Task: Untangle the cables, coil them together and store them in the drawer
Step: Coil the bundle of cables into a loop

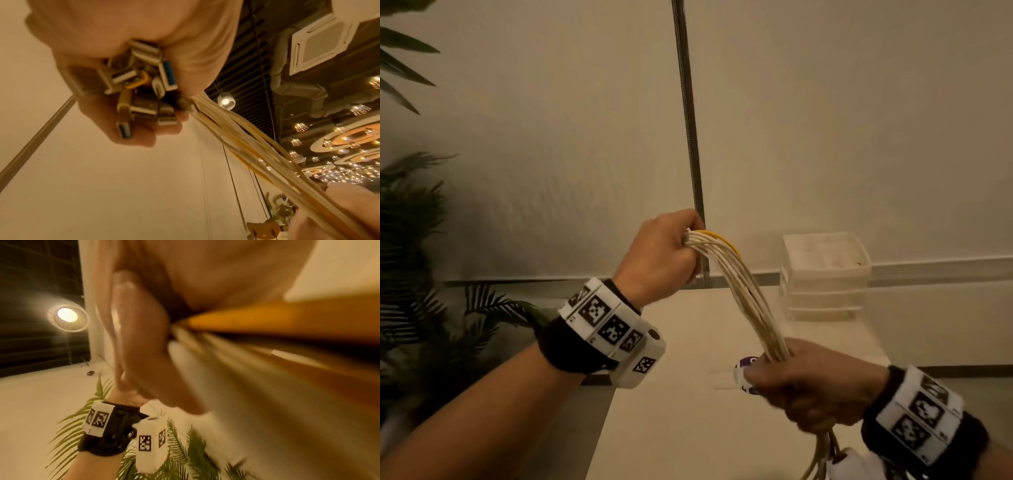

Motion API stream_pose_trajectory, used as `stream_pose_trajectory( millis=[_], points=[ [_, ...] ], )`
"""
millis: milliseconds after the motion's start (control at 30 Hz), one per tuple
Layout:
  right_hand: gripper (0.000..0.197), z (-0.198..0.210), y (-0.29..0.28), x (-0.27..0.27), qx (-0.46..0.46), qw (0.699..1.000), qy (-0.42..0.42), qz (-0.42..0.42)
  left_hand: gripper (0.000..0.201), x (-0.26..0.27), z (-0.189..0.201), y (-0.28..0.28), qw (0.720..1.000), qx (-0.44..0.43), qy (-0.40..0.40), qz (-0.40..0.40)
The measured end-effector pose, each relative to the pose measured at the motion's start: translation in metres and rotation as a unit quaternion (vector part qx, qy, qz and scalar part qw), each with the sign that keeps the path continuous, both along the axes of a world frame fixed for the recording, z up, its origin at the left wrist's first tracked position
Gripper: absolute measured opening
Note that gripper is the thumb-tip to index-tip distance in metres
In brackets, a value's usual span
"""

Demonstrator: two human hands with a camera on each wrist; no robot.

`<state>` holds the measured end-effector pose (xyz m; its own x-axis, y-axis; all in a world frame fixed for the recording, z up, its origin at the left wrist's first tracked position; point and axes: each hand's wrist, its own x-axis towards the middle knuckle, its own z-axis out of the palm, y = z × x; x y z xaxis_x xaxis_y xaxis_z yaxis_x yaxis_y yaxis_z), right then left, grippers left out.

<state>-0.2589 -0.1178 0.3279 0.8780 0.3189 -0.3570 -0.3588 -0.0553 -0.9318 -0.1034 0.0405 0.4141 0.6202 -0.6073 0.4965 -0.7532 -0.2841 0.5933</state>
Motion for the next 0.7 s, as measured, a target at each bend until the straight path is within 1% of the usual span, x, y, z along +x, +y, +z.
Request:
stream_pose_trajectory(
  millis=[33,100,167,233,300,367,400,467,533,600,633,667,700],
  points=[
    [0.043,-0.002,0.0,0.0,0.006,1.0,0.008,0.026,0.024,-0.001,-0.005,-0.001,1.0,-0.008,0.016,-0.003],
    [0.033,-0.008,-0.003,-0.001,0.035,0.997,0.009,0.068,0.025,-0.004,-0.015,-0.004,0.997,-0.03,0.073,-0.009],
    [0.032,-0.016,-0.005,-0.002,0.063,0.995,0.014,0.08,0.023,-0.008,-0.023,-0.007,0.991,-0.056,0.123,-0.005],
    [0.035,-0.027,-0.002,-0.001,0.078,0.994,0.016,0.07,0.021,-0.008,-0.028,-0.01,0.984,-0.079,0.159,-0.009],
    [0.041,-0.037,0.005,-0.002,0.067,0.997,-0.003,0.035,0.02,-0.007,-0.029,-0.011,0.98,-0.093,0.177,-0.005],
    [0.05,-0.039,0.007,-0.002,0.089,0.993,-0.041,-0.065,0.018,-0.003,-0.034,-0.011,0.972,-0.12,0.2,0.011],
    [0.054,-0.037,0.007,-0.002,0.114,0.983,-0.075,-0.121,0.018,-0.002,-0.039,-0.012,0.964,-0.141,0.222,0.024],
    [0.055,-0.027,0.002,0.0,0.166,0.949,-0.176,-0.2,0.021,-0.007,-0.052,-0.017,0.938,-0.184,0.29,0.049],
    [0.049,-0.011,0.0,0.004,0.181,0.912,-0.274,-0.244,0.023,-0.023,-0.068,-0.025,0.902,-0.216,0.371,0.039],
    [0.046,-0.002,-0.004,0.007,0.226,0.878,-0.318,-0.277,0.021,-0.04,-0.077,-0.032,0.869,-0.239,0.432,0.013],
    [0.045,0.0,-0.006,0.008,0.251,0.87,-0.326,-0.272,0.022,-0.043,-0.076,-0.033,0.859,-0.251,0.447,0.005],
    [0.042,0.0,-0.009,0.007,0.259,0.876,-0.322,-0.249,0.024,-0.041,-0.072,-0.032,0.853,-0.266,0.449,0.005],
    [0.039,0.0,-0.011,0.004,0.252,0.895,-0.299,-0.215,0.027,-0.035,-0.065,-0.029,0.852,-0.282,0.44,0.012]
  ],
)
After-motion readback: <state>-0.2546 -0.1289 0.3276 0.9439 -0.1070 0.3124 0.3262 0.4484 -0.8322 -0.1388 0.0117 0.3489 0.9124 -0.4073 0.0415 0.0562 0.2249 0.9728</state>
